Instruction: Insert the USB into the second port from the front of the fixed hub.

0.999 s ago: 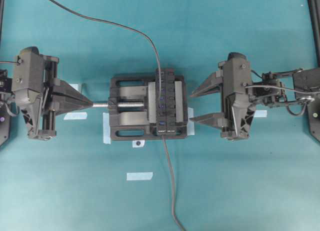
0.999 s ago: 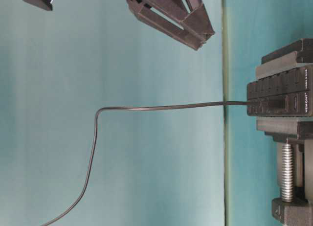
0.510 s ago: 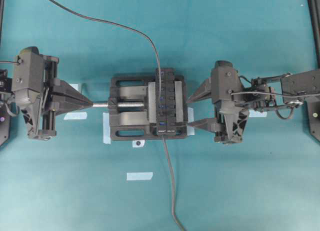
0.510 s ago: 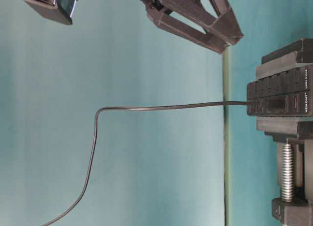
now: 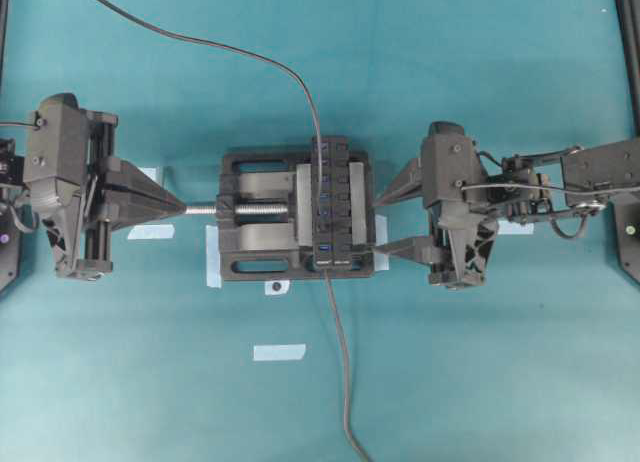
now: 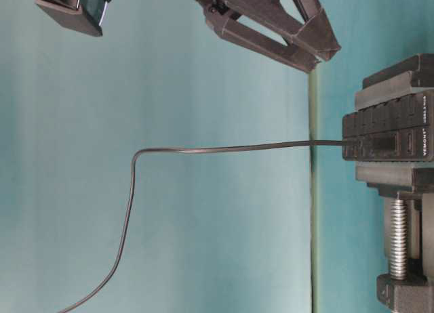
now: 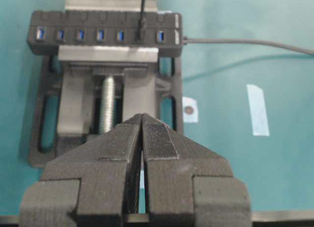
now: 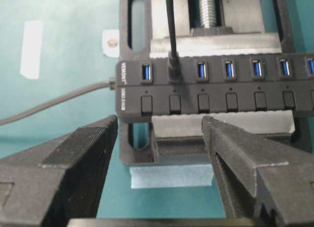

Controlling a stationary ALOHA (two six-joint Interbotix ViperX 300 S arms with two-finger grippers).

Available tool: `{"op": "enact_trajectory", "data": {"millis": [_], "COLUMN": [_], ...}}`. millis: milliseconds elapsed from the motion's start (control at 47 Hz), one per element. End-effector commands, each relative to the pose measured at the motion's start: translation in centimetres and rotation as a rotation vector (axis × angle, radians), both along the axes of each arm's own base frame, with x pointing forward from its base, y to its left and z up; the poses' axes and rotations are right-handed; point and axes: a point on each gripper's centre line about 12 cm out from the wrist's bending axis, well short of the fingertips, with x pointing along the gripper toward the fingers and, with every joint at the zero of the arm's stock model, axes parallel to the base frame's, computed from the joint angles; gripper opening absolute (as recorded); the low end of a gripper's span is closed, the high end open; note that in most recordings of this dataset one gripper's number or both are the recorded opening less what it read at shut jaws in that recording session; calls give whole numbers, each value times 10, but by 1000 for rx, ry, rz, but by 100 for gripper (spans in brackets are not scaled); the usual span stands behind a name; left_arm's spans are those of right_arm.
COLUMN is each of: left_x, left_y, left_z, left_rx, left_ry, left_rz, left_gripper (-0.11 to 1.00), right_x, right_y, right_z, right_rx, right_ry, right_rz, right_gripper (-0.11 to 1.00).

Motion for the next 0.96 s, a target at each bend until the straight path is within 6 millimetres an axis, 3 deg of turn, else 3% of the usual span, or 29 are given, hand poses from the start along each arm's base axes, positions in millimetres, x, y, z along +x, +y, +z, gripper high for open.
{"op": "enact_trajectory", "data": {"millis": [0, 935], "left_x": [3, 3], "left_y": [0, 0], "left_z": [8, 9], "left_rx": [0, -1], "left_ry": [-29, -29], "left_rz": [0, 1], "left_gripper": [0, 0], "right_x": [5, 4], "right_y": [1, 1], "right_z": [10, 8], "right_rx": [6, 7], "right_ry": [-32, -18], "right_rz": [-1, -2], "right_gripper": [76, 76]}}
